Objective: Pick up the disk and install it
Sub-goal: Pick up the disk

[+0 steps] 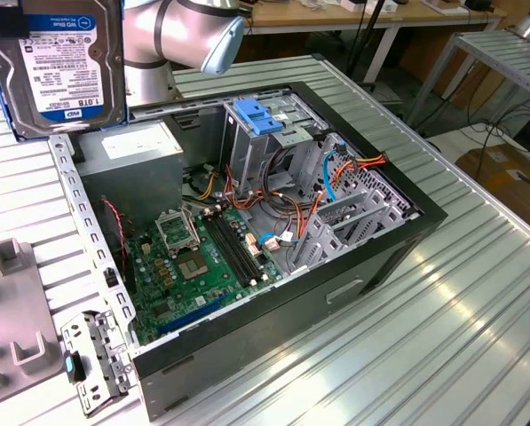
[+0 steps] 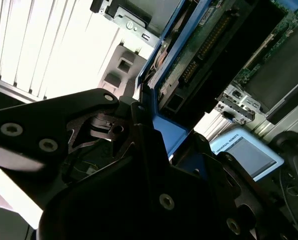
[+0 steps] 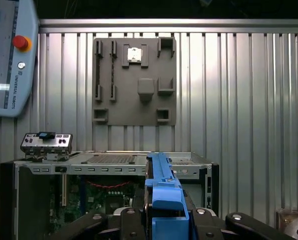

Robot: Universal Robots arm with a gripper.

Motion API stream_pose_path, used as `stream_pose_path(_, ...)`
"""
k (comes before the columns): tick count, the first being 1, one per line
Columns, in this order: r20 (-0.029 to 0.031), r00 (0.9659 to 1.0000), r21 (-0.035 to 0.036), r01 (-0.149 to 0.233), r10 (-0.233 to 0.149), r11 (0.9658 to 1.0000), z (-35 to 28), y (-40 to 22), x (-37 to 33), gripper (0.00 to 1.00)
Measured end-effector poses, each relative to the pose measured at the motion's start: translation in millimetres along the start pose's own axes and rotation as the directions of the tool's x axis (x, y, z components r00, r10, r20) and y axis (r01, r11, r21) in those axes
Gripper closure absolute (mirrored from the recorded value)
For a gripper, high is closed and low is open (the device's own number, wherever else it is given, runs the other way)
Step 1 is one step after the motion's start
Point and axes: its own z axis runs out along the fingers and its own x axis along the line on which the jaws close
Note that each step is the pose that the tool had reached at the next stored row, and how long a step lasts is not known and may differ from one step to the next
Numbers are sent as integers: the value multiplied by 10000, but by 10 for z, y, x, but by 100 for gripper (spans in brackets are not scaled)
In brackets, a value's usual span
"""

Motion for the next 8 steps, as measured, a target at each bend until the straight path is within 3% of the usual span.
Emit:
stream_pose_path(5,0,10000,-35,0,0,10000,-2,-140,22,63)
stream_pose_path(8,0,10000,-37,1,-1,10000,3,-209,123,63)
